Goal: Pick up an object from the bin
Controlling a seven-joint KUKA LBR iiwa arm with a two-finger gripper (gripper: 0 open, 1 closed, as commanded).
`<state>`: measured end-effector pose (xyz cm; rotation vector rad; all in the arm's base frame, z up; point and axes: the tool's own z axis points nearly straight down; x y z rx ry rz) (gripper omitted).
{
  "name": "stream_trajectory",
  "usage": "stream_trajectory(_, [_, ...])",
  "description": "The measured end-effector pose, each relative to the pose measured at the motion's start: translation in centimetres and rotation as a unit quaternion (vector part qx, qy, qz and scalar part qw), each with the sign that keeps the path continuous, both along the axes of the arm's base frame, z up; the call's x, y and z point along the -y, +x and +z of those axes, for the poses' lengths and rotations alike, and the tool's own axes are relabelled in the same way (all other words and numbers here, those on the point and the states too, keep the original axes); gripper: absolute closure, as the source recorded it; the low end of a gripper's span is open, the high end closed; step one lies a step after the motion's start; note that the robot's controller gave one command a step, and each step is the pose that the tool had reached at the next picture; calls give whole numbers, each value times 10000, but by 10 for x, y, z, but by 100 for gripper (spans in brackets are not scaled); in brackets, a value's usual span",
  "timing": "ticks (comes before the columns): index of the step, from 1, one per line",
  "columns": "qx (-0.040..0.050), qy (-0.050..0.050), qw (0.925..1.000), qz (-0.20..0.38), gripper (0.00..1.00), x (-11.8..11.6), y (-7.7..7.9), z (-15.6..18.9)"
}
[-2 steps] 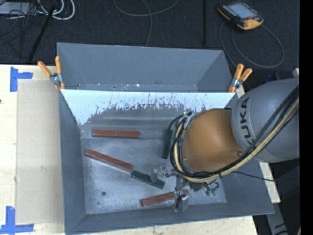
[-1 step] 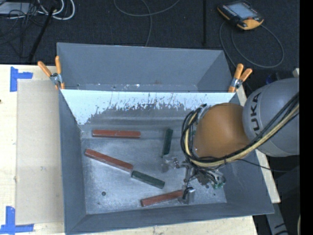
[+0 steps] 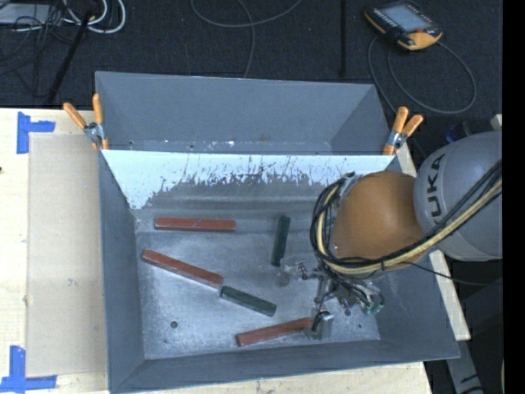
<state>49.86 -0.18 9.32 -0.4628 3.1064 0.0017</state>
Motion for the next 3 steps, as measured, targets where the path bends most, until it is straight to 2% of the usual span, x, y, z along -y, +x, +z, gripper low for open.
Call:
stream_trajectory(1, [-18, 3, 9981, 623, 100, 1, 0, -24])
stream_trajectory(2, [-19, 5, 9981, 617, 100, 1, 0, -24])
stream_trajectory(3, [10, -3, 9989, 458, 100, 27, 24, 138])
